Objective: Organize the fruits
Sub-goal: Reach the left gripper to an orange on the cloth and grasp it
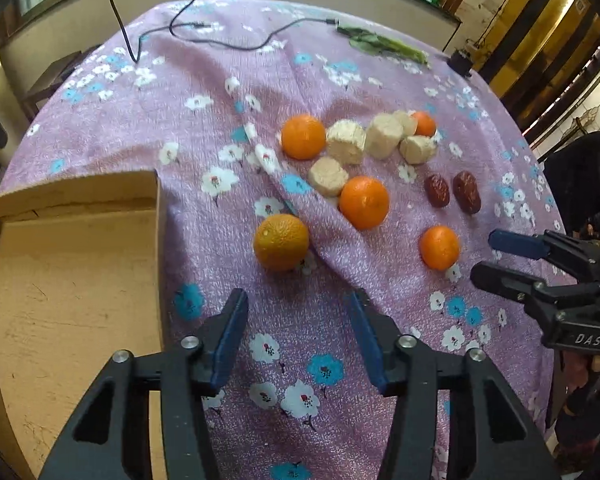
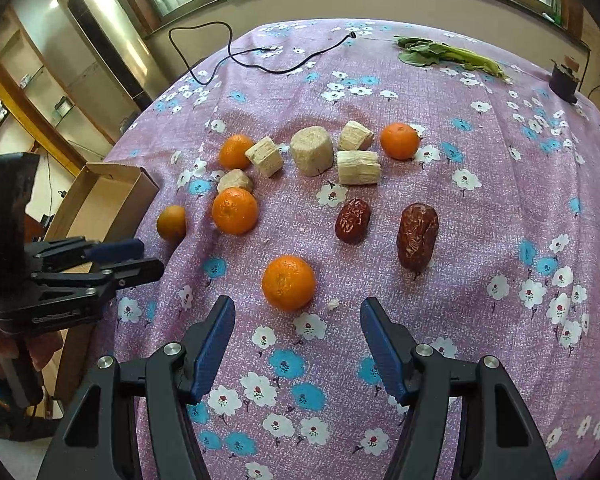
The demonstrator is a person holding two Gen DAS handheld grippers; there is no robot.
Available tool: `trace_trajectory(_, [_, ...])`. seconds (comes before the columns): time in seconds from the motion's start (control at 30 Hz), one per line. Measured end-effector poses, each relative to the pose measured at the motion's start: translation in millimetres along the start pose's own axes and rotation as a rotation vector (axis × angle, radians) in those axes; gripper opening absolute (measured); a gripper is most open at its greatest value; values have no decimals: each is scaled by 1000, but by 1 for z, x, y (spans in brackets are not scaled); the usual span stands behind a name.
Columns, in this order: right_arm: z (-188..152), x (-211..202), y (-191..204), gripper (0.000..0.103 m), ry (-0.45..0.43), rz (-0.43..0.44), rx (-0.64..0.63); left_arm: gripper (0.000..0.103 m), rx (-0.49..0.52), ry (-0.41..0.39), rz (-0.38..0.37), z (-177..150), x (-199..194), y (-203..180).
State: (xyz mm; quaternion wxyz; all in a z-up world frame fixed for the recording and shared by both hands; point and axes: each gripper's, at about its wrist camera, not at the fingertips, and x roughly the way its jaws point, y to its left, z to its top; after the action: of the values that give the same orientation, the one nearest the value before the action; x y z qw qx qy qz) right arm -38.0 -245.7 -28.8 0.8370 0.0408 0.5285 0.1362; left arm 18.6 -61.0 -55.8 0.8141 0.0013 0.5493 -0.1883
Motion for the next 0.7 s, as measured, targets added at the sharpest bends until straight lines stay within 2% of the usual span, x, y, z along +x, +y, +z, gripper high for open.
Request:
trace_trajectory(0.17, [2,-1,0,70,-2,8,-11,52,-13,-7,16,9,3,6])
trace_trajectory(0.7, [7,14,5,70,9,2,-39,52,95,29,29,26,29,0])
